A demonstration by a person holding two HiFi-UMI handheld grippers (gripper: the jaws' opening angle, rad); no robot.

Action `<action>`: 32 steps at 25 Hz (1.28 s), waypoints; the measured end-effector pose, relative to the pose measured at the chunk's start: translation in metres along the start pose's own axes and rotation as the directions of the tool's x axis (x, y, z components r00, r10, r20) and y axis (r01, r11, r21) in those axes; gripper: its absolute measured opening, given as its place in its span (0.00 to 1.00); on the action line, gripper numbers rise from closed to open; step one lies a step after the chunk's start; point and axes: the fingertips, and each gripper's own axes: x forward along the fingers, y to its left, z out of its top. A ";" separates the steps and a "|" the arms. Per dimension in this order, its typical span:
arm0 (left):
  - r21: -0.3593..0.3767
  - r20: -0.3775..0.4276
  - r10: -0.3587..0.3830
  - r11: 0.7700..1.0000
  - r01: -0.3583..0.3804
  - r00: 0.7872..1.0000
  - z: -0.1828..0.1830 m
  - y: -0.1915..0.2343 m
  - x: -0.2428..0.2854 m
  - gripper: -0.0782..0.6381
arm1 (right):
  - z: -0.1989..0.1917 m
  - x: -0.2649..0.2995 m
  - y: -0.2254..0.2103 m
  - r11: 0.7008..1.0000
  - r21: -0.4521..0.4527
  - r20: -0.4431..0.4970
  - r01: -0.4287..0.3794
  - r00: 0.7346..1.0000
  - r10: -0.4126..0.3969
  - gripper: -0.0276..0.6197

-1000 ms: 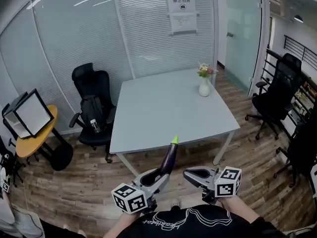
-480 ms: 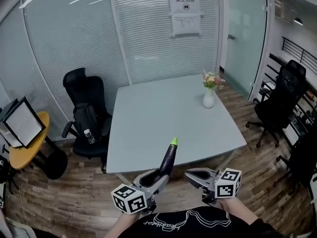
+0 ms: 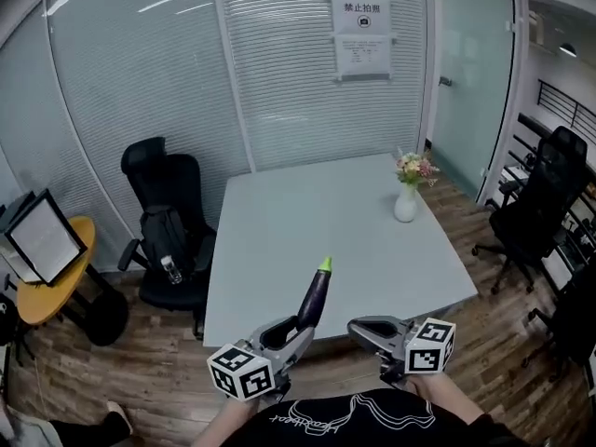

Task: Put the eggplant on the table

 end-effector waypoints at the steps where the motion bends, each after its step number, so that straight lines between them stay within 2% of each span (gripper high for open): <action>1: -0.002 0.000 0.003 1.000 -0.003 1.000 0.001 0.004 0.002 0.36 | 0.000 0.001 -0.004 1.000 0.005 0.001 0.004 1.000 -0.004 0.06; 13: -0.036 -0.011 0.033 0.999 -0.033 0.999 0.004 0.040 0.034 0.36 | 0.009 0.018 -0.055 0.999 0.053 -0.009 -0.002 1.000 0.003 0.06; 22: -0.051 -0.013 0.103 0.993 -0.103 0.995 0.021 0.100 0.063 0.36 | 0.029 0.054 -0.106 0.997 0.071 -0.029 -0.035 0.999 0.037 0.06; 32: -0.082 -0.028 0.147 0.985 -0.149 0.989 0.039 0.157 0.096 0.36 | 0.048 0.100 -0.156 0.992 0.102 -0.072 -0.074 0.994 0.082 0.06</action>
